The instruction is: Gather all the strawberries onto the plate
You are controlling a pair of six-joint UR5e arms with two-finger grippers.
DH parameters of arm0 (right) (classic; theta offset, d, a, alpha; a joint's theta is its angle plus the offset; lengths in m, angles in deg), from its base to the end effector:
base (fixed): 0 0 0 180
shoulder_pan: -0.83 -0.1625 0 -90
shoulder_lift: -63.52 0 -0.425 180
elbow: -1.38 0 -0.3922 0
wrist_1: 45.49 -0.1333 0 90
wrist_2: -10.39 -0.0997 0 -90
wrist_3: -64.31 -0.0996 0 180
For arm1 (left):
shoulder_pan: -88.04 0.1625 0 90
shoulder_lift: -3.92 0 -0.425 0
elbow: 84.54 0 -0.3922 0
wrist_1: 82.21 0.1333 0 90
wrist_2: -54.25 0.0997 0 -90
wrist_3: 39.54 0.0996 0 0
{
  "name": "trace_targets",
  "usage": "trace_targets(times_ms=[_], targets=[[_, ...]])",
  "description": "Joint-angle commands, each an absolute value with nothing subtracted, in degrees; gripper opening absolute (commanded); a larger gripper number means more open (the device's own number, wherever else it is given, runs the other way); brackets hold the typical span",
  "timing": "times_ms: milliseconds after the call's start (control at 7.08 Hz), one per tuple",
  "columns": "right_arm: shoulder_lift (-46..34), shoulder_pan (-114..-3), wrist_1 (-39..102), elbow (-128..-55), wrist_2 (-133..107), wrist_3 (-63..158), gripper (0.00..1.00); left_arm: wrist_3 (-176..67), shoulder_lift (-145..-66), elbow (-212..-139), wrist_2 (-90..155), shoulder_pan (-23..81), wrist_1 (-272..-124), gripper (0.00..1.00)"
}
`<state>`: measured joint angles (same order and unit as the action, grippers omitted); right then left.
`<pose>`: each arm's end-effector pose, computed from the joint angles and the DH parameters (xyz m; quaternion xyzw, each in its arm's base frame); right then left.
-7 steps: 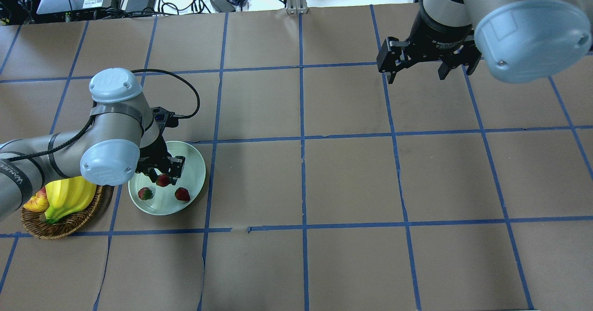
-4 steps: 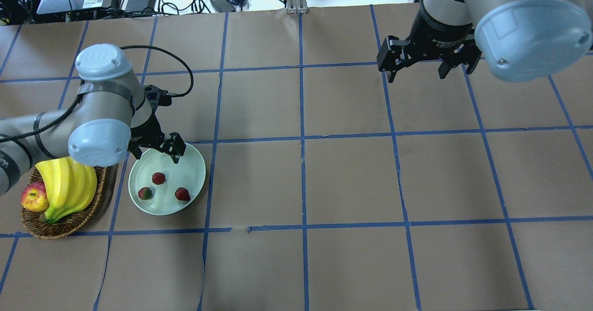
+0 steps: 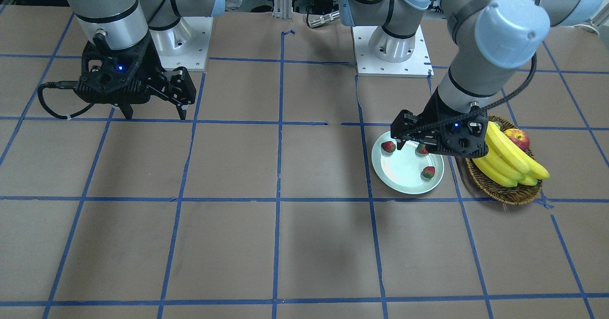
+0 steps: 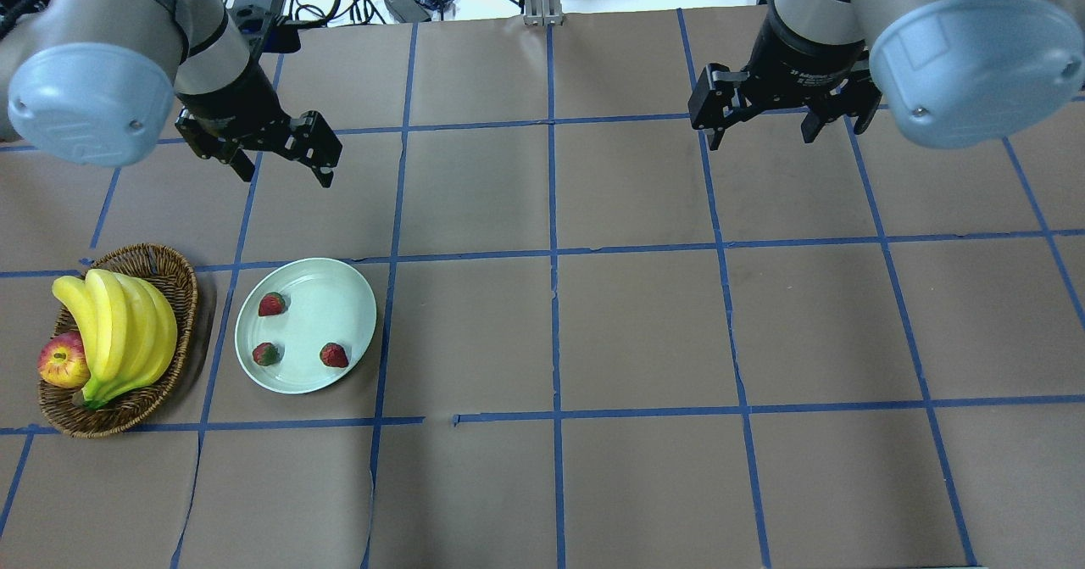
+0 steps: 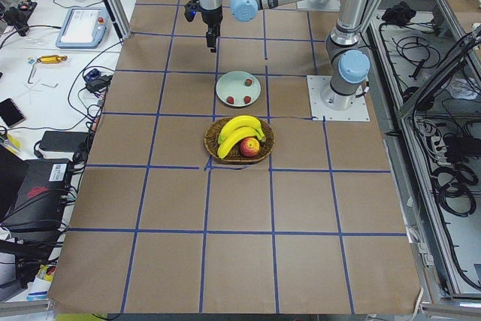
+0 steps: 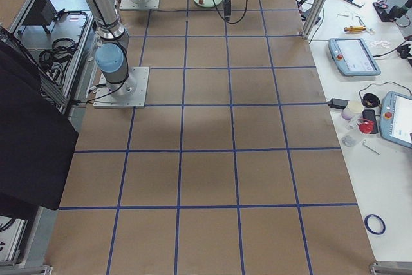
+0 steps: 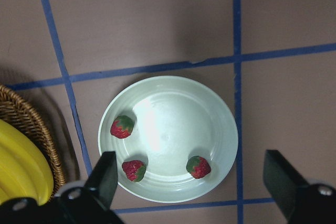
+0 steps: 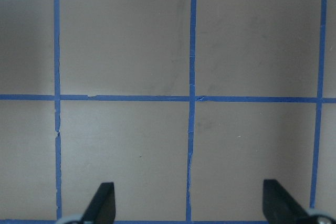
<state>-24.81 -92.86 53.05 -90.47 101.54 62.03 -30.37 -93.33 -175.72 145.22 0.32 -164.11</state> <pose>0.1640 -0.5024 0.4728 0.0119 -0.9989 0.0443 0.0077 -0.1100 -0.5455 0.4264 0.0601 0.9982 0.0037 0.0081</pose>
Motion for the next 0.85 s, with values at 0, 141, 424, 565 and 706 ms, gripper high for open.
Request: trace_targets(times_ms=[0,141,424,565,706], targets=[[-24.9,-92.9,53.0,-90.5,101.4,61.9,1.00,-35.9,-92.9,-166.7,144.2,-4.1,-171.5,1.00],[-24.8,-92.9,53.0,-90.4,101.4,61.9,1.00,-37.5,-92.3,-166.3,144.1,-5.5,-171.4,1.00],[-24.8,-92.9,53.1,-90.1,101.4,62.0,1.00,-46.2,-92.0,-168.5,145.0,-8.2,-167.2,1.00],[-24.8,-92.9,53.0,-89.8,101.4,62.0,1.00,-47.5,-92.0,-170.7,145.0,-8.6,-165.4,1.00],[-24.9,-92.9,53.0,-89.8,101.3,62.0,1.00,-50.4,-91.7,-172.5,145.1,-8.8,-163.7,1.00]])
